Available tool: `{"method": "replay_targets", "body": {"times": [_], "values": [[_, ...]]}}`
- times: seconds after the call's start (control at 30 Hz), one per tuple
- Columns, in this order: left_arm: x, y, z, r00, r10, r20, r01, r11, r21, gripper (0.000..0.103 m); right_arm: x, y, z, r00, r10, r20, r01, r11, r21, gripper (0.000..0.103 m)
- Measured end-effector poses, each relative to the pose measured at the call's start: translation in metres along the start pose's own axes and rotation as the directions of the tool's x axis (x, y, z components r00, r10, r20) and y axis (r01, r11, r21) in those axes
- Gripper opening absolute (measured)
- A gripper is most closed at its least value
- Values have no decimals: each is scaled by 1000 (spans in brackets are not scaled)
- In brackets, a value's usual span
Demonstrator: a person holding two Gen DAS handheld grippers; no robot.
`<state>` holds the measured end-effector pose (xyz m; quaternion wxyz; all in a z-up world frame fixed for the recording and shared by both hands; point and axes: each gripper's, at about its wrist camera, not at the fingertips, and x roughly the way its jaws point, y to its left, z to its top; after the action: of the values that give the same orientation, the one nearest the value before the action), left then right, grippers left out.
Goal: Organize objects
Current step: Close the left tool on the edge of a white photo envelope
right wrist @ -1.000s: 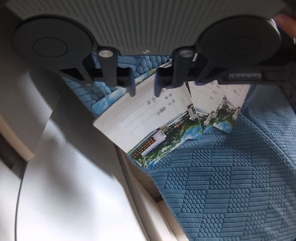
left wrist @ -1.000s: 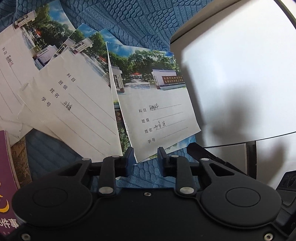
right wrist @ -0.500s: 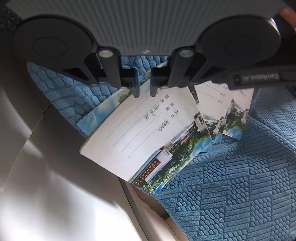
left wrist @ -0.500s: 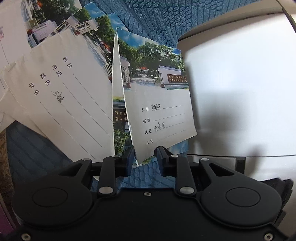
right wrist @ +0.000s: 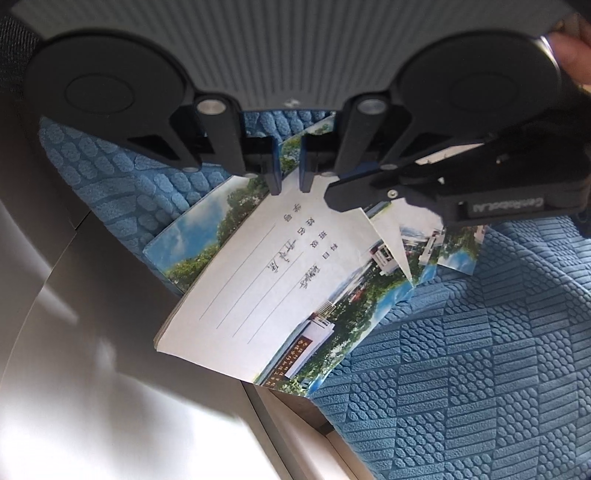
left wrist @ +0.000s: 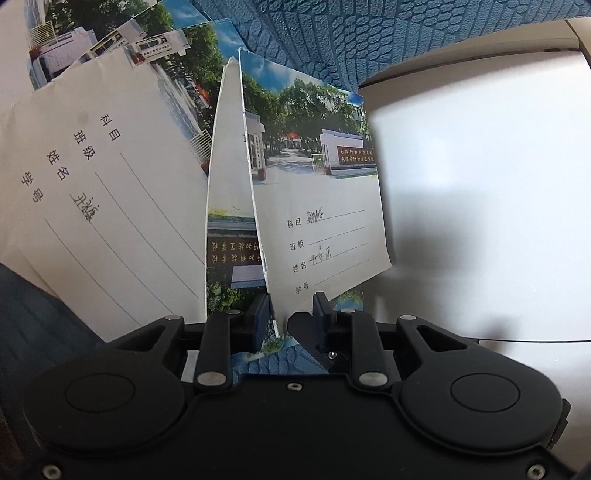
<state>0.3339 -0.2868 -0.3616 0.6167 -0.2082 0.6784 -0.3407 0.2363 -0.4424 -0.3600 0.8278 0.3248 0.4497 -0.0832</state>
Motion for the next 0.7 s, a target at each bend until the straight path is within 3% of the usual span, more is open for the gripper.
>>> {"method": "replay_targets", "body": {"times": [0.2,0.27,0.43,0.5,0.6,0.67,0.7], "values": [[0,1,-3,999,22,32,-22,1000,-5,13,0,-2,0,1000,9,2,-9,1000,13,10],[-1,4,-5,998,39,48,-39,999,-7,2,0,-3,0,1000,11,2,-11,1000,18,10],[-4,4,-13,996,51,72,-51,999,4,0,0,-6,0,999,36,2,-36,998,52,11],[-9,4,-15,993,56,99,-57,998,3,0,-4,-7,-1,998,54,19,-55,996,64,17],[-19,9,-15,994,17,104,-14,999,-32,0,-11,-6,-1,993,107,53,-111,990,83,17],[-26,9,-15,995,-9,100,14,999,-50,0,-12,-8,-1,985,168,49,-172,980,102,32],[-29,9,-15,995,-18,102,24,998,-51,0,-12,-9,-1,982,186,43,-190,975,116,46]]}}
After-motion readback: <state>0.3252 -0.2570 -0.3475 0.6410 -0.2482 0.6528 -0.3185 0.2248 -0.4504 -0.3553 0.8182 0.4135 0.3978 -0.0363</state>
